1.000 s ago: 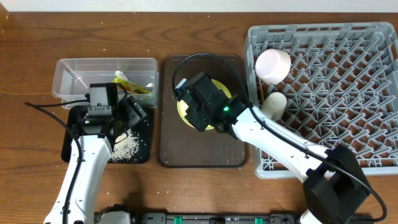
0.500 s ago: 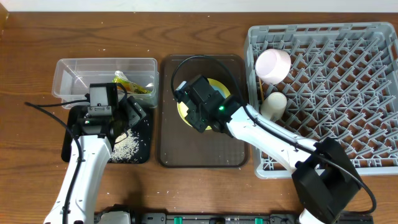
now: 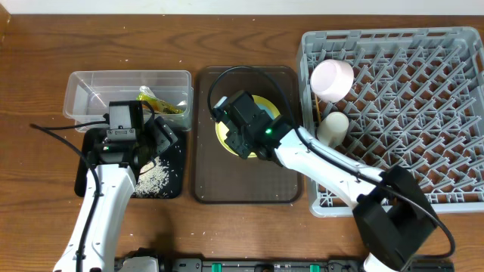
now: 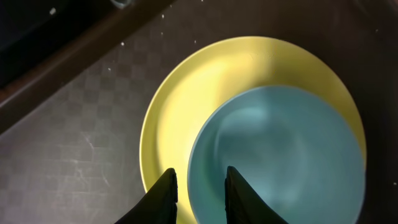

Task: Sort waste into correct bins and load items into the dishwasher rack
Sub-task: 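Lift the blue bowl off the yellow plate with the right gripper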

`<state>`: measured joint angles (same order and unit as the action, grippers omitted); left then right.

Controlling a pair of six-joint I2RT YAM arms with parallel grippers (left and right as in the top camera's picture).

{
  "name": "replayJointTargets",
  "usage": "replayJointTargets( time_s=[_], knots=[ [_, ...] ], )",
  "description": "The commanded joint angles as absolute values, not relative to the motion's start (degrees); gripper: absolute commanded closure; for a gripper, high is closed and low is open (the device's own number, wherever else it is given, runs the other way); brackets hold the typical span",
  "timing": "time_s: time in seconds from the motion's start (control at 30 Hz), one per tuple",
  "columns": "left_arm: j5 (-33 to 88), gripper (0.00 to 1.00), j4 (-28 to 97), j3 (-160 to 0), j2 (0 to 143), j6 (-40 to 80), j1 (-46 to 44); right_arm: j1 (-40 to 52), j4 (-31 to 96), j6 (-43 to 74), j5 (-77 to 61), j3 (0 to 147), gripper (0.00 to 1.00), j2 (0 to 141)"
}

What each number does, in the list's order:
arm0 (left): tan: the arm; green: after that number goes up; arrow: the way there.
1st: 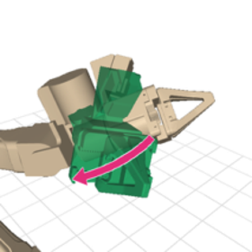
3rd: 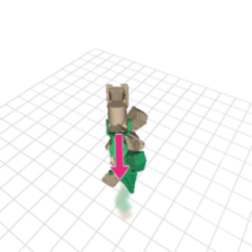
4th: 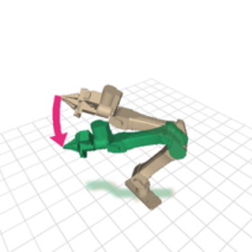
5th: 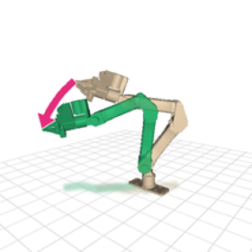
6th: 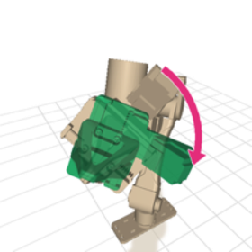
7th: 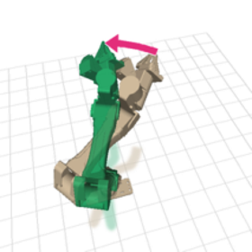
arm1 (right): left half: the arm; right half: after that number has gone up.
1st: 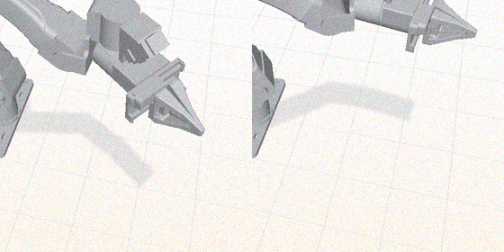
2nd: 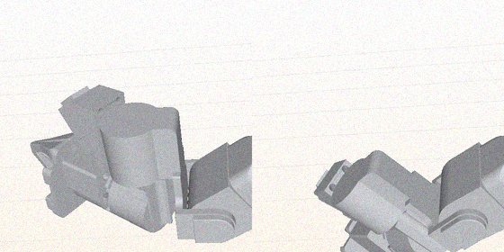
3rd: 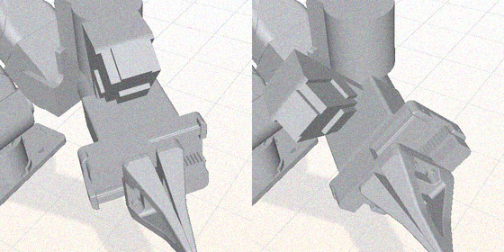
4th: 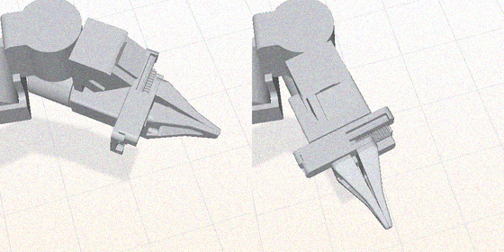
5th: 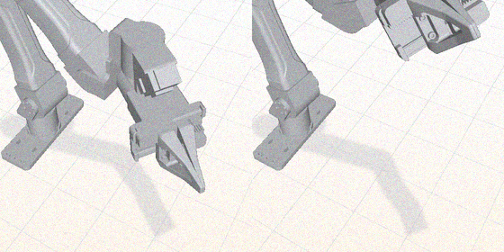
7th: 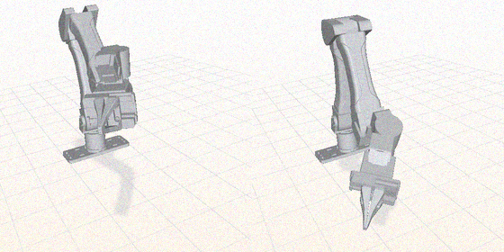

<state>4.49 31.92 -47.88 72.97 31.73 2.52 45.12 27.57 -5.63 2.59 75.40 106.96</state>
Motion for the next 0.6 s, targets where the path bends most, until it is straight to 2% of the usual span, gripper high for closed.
replayJointTargets(
  time_s=[0.0,0.33,0.57],
  knots=[
    [3.81,0.13,31.99,-47.57,72.60,32.01,2.72,46.04,27.46,-5.21,3.20,76.03,0.75,109.56],
    [3.81,0.13,31.99,-47.57,72.60,32.01,2.72,45.76,27.22,-5.19,3.22,76.01,0.73,113.34],
    [3.81,0.13,31.99,-47.57,72.60,32.01,2.72,45.67,27.38,-5.19,3.22,76.03,0.78,113.62]
  ],
)
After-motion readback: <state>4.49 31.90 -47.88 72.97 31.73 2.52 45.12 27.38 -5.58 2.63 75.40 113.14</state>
